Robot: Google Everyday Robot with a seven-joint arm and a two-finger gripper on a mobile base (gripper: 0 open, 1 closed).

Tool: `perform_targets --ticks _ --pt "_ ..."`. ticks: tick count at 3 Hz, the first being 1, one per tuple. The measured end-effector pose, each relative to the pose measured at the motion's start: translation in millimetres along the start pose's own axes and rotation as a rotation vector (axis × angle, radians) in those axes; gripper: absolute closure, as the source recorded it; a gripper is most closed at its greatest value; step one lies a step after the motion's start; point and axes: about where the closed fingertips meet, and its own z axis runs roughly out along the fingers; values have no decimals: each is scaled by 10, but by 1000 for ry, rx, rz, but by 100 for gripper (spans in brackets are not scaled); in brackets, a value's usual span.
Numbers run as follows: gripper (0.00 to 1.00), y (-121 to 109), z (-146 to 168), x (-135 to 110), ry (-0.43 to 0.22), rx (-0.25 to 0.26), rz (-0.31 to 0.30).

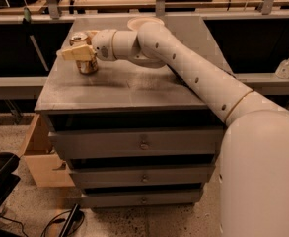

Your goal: Pick orange can

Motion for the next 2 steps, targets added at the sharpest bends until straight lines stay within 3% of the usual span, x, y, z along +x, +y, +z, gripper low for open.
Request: perform_targets --ticks 2 --pt "72 35 36 -6 1 -8 0"
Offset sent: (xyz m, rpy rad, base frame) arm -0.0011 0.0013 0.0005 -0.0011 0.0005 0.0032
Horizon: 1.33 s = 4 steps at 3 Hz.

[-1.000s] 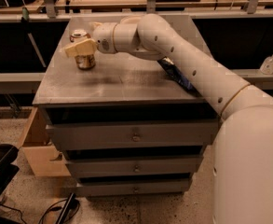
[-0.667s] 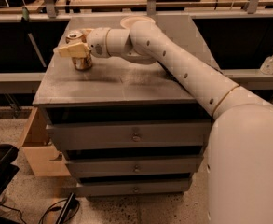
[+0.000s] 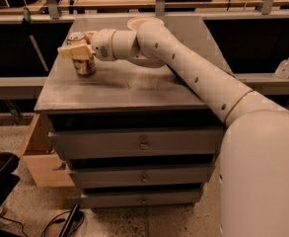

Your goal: Pick orange can

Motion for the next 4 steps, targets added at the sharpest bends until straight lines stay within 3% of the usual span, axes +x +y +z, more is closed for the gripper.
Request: perform_targets --ticks 1,3,4 --pt "96 20 26 0 0 -5 0" --pt "100 62 69 -22 -18 -24 1" --pt "100 161 9 -306 -101 -71 -42"
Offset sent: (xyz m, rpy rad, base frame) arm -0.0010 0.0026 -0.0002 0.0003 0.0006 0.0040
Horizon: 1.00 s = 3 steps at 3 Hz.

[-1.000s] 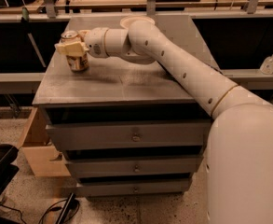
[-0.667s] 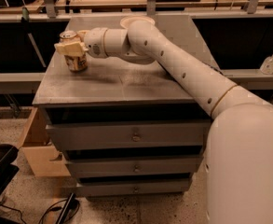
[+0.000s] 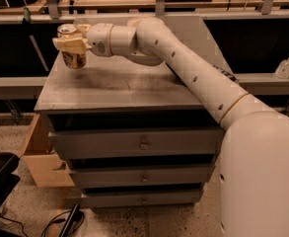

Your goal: Pick orange can

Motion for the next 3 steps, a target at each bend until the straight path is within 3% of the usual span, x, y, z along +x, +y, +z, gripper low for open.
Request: perform_targets --ticks 1,2,3 --pt "100 94 -109 -493 -76 -43 -66" --pt "100 296 -466 -1274 -61 -72 -143" --pt "100 296 -466 -1274 -61 -72 -143"
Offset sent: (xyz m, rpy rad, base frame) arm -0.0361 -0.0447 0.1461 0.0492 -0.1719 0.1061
